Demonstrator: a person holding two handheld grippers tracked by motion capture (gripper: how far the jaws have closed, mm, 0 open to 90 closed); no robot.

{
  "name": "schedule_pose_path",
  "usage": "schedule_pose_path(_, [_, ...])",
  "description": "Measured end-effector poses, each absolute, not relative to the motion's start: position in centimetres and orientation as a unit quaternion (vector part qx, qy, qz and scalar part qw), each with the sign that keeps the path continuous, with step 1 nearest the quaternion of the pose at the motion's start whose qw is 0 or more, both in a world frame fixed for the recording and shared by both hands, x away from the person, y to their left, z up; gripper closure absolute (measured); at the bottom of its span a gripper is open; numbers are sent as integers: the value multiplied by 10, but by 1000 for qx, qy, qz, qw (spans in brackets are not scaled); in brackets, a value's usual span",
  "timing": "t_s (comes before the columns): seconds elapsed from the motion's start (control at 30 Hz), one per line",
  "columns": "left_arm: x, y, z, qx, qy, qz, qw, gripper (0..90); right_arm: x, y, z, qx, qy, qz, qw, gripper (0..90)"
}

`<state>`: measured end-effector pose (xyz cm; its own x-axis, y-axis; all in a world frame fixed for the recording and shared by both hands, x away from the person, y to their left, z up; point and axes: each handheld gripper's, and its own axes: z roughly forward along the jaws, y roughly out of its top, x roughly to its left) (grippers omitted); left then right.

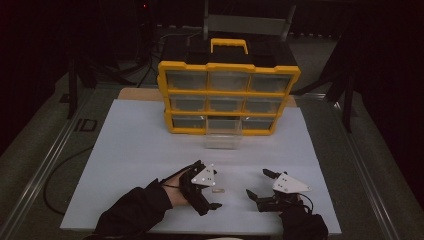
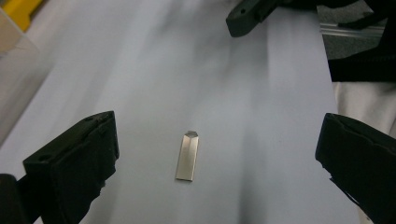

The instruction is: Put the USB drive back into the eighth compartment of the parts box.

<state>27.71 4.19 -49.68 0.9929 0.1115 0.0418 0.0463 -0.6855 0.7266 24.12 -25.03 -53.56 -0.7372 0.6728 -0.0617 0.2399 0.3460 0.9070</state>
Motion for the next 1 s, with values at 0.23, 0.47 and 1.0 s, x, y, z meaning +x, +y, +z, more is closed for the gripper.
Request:
schedule_pose_path(0.23, [284,39,-507,922,47,38,383,41,242,-250,-536,289,791,493,218,87])
schedule_pose_path(0.47, [290,39,-515,922,51,35,381,137,242,-250,-536,288,792,493,217,87])
schedule_pose_path(1.0, [296,35,-523,932,63,27,356,368,242,-249,-537,286,793,493,214,87])
